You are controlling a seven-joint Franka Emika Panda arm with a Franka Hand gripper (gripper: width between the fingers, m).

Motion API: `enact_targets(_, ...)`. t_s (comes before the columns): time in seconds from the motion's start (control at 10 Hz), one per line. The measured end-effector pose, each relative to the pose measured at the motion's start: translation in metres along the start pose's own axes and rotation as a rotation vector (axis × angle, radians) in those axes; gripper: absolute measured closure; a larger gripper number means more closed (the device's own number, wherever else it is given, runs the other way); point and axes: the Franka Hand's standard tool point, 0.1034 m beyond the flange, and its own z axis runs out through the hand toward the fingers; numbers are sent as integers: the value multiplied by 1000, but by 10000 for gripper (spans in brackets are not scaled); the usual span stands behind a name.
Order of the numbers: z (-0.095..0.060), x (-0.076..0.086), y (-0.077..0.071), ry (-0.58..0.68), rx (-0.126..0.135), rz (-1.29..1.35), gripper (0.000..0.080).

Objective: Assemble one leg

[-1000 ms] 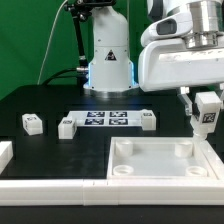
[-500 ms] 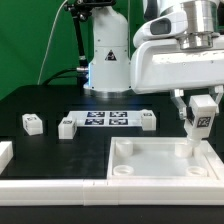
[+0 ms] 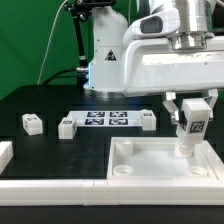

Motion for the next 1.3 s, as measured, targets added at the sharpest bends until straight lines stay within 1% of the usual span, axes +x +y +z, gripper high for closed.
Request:
enact_targets(0.1,0,-6,5,95,-33,-4,509)
enact_targets(0.2,5,-23,-5,35,-14,3,509)
enact_targets(0.3,5,-21,-10,34,-9,-2,509)
enact_targets(0.4,8,-22,-8,30,-10,1,509)
enact_targets(0.6,14,-14,-12,34,-5,4,509)
enact_targets(0.7,17,-12,-12,35,-5,3,509)
enact_targets(1.0,25,-13,-13,36,-6,1,509)
enact_targets(1.2,27,-10,-16,85,-15,-5,509)
enact_targets(1.3,32,-16,-18,80,-15,-9,509)
